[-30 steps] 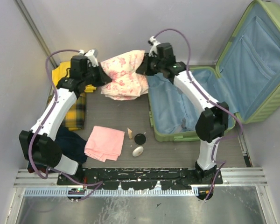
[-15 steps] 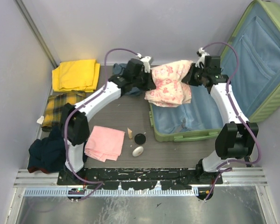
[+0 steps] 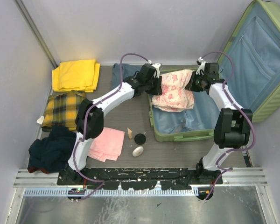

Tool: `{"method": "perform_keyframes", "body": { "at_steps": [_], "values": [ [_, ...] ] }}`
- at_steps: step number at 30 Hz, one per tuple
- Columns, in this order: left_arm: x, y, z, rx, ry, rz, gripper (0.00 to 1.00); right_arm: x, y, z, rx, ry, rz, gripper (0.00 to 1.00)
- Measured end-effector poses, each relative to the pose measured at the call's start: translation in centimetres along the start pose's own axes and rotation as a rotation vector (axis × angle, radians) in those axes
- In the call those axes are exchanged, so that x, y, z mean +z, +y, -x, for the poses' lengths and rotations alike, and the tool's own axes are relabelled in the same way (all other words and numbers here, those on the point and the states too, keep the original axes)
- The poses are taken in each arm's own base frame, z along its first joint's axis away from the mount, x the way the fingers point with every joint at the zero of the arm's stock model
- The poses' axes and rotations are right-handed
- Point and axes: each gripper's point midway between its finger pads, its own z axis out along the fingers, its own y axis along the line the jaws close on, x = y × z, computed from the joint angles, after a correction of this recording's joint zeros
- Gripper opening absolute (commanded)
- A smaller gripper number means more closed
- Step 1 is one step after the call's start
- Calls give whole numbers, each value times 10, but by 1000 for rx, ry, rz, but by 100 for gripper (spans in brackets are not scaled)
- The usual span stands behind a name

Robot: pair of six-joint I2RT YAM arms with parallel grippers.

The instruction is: Pack the luggage

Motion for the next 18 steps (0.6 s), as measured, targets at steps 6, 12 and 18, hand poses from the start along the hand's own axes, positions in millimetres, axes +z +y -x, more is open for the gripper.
{"method": "perform_keyframes", "body": {
  "at_steps": [6, 12, 18],
  "values": [
    [-8, 5, 14, 26, -2, 34, 78, 38, -11, -15, 39, 36, 13, 1],
    [-37, 12, 40, 41, -46, 51, 82, 64, -18, -29, 80, 62, 13, 1],
    [-99, 50, 75, 0, -134, 108, 83, 76, -1, -23, 71, 27, 47, 1]
  ]
}}
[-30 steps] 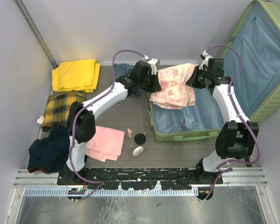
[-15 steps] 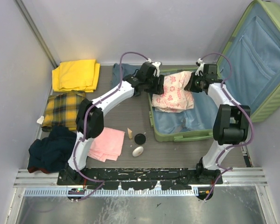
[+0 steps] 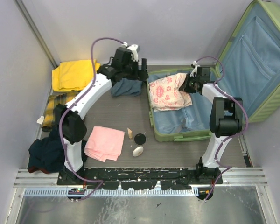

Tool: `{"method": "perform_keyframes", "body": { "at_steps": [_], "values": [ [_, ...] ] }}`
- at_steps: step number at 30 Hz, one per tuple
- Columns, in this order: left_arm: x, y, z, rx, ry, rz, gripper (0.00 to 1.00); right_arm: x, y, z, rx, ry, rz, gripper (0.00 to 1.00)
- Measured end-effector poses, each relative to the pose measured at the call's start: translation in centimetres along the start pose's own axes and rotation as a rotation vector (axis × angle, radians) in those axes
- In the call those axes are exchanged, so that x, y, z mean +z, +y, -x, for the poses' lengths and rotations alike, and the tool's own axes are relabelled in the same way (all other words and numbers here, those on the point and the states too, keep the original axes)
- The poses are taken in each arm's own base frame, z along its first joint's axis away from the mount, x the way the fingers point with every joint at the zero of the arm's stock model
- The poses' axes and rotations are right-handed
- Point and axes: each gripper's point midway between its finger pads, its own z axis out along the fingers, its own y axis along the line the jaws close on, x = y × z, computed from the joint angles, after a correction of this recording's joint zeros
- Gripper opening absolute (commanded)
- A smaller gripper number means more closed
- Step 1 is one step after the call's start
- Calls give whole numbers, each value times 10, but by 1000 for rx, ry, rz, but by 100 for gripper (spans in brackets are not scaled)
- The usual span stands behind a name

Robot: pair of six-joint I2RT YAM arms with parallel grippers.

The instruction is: Pack the luggage

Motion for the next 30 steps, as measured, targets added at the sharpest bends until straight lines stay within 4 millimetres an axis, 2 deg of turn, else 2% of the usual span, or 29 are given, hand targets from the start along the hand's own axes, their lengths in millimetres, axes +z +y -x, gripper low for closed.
{"method": "perform_keyframes", "body": {
  "at_steps": [3, 5, 7, 9, 12, 14, 17, 19, 22, 26, 30],
  "values": [
    [-23, 32, 12, -23, -30, 51, 84, 9, 3, 0, 3, 0, 5, 1],
    [-33, 52, 13, -38, -36, 86, 89, 14, 1, -1, 9, 3, -1, 1],
    [-41, 82, 9, -56, -23, 139, 95, 17, -1, -3, 12, 8, -9, 16],
    [-48, 106, 1, -66, 2, 182, 99, 17, -3, -4, 13, 10, -15, 37],
    [-59, 144, -16, -75, 66, 240, 100, 16, -3, -2, 18, 19, -19, 68],
    [-71, 172, -24, -83, 109, 280, 100, 14, -4, -1, 14, 27, -21, 80],
    [-91, 212, -35, -99, 160, 346, 98, 11, -5, 3, 12, 35, -25, 89],
    [-106, 235, -44, -118, 199, 393, 96, 7, -6, 5, 9, 42, -28, 98],
    [-124, 270, -60, -150, 243, 485, 93, 2, -7, 11, -1, 47, -32, 100],
    [-141, 304, -100, -181, 357, 594, 89, -7, -2, 19, -19, 51, -34, 100],
    [-139, 330, -128, -184, 457, 667, 89, -19, 2, 29, -36, 47, -39, 100]
  ]
}}
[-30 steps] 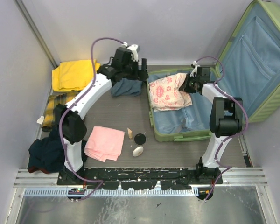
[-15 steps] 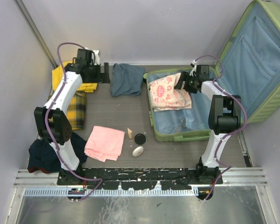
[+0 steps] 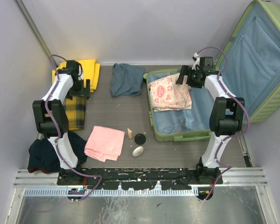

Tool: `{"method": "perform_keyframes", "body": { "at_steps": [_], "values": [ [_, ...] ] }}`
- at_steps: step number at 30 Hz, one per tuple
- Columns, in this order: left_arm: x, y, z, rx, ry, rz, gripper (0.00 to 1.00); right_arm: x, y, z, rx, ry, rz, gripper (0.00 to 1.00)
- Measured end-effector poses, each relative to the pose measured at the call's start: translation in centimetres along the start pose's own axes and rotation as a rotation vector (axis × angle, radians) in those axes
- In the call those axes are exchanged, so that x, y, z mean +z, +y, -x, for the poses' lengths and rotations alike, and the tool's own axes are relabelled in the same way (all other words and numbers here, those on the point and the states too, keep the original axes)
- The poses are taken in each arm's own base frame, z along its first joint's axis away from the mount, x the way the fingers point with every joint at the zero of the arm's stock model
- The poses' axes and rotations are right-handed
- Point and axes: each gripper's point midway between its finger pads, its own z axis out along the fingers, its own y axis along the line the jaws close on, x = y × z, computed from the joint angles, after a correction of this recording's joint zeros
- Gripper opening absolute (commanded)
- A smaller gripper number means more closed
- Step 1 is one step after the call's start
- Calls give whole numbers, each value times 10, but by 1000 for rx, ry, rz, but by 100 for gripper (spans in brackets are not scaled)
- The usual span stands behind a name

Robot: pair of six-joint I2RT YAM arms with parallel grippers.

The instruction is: Pack the luggage

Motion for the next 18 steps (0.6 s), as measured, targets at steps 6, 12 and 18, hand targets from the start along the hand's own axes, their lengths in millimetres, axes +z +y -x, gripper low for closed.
{"method": "perform_keyframes", "body": {
  "at_steps": [6, 12, 18],
  "values": [
    [49, 16, -15, 30, 112, 81, 88, -17, 5, 19, -30, -20, -2, 100],
    [75, 12, -23, 68, 170, 48, 74, -38, 17, 31, -56, -39, 23, 100],
    [77, -10, -47, 167, 207, -40, 70, -57, 33, 45, -80, -78, 73, 100]
  ]
}}
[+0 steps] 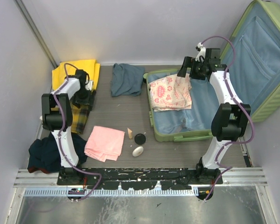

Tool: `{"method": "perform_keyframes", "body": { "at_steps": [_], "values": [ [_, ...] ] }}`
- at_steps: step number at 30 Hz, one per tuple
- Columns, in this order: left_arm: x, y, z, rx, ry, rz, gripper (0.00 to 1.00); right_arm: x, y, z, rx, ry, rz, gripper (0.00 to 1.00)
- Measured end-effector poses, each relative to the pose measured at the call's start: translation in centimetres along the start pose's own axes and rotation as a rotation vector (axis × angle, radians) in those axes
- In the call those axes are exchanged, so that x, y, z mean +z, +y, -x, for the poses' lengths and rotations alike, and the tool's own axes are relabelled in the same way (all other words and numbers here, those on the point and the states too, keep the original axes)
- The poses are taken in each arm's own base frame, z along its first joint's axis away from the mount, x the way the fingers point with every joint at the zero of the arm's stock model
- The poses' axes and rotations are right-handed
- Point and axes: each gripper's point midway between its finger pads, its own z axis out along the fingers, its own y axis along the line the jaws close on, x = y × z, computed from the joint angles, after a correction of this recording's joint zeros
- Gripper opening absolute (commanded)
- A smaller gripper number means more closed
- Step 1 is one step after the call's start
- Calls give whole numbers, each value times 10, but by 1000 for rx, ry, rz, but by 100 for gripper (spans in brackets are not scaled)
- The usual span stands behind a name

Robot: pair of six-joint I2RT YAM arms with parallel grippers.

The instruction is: Pack the luggage

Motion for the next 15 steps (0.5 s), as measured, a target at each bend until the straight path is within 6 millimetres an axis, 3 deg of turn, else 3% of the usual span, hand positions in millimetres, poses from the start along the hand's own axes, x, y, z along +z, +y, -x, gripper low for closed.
{"method": "perform_keyframes", "body": {
  "at_steps": [7, 15],
  "values": [
    [-14, -72, -29, 304, 21, -138, 67, -3, 12, 2, 7, -1, 51, 100],
    [-26, -146, -41, 686, 17, -294, 56, 2, 40, -2, 4, 15, 109, 100]
  ]
}}
